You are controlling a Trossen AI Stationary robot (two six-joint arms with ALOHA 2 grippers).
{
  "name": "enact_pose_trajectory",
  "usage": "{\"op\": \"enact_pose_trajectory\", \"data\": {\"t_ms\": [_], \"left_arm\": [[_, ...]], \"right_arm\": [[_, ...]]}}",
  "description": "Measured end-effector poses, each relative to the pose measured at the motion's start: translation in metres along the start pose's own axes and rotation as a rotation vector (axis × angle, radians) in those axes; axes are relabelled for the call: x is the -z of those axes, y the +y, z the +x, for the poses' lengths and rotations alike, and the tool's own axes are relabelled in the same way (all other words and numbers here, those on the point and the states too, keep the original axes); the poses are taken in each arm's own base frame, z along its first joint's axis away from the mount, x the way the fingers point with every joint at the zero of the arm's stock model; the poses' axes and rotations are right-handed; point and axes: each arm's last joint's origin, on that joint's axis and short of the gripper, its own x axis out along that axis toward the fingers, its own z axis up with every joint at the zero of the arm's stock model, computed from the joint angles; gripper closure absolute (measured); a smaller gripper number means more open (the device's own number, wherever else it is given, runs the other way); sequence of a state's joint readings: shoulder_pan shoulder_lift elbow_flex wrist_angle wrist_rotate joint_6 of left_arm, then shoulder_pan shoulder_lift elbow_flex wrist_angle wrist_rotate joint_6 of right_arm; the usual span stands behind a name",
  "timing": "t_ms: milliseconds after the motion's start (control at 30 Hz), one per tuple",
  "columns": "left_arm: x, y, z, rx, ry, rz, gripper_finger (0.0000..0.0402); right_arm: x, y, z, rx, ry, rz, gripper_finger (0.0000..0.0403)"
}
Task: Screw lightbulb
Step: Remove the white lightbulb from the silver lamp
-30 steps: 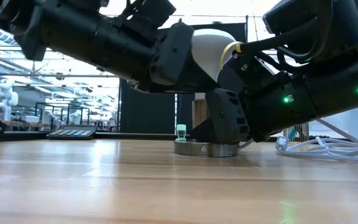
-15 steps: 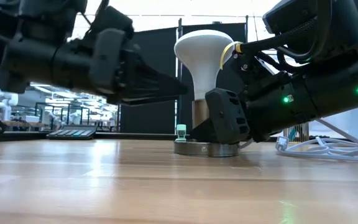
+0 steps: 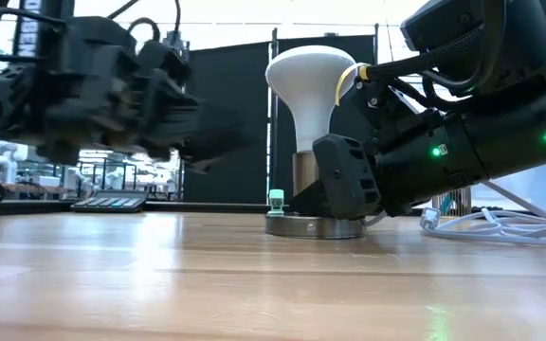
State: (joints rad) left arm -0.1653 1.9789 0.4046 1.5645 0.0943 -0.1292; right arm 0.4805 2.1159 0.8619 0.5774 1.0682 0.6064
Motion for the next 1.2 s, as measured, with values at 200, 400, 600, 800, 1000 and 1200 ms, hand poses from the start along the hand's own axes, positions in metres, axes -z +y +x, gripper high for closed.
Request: {"op": "enact_pose_trajectory", "data": {"t_ms": [200,400,600,800,1000,1200], "left_arm": [[-0.008,0.021,0.008,-0.071,-0.032,0.018,0.0204],[-0.017,0.035,0.026,-0.088,-0.032,0.072,0.0197],[-0.021,0.049,0.048,-0.031,0.066,0.054,0.0183],[-0.029,0.051,0.061,0.044,0.074,0.084,0.0177],[-0.028,0.051,0.062,0.041,0.099,0.085,0.0177],[-0.028,0.048,0.064,-0.022,0.092,0.091,0.0193]], "right_arm": [[0.000,0.000,0.000,-0.001,-0.001,0.000,0.0249],[-0.001,0.001,0.000,-0.004,-0.005,-0.008,0.0249],[-0.001,0.000,0.000,-0.003,-0.006,-0.003,0.0249],[-0.001,0.001,0.000,-0.006,-0.007,-0.005,0.0249],[-0.001,0.001,0.000,-0.007,-0.008,-0.007,0.0249],[-0.002,0.001,0.000,-0.007,-0.009,-0.004,0.0249]]}}
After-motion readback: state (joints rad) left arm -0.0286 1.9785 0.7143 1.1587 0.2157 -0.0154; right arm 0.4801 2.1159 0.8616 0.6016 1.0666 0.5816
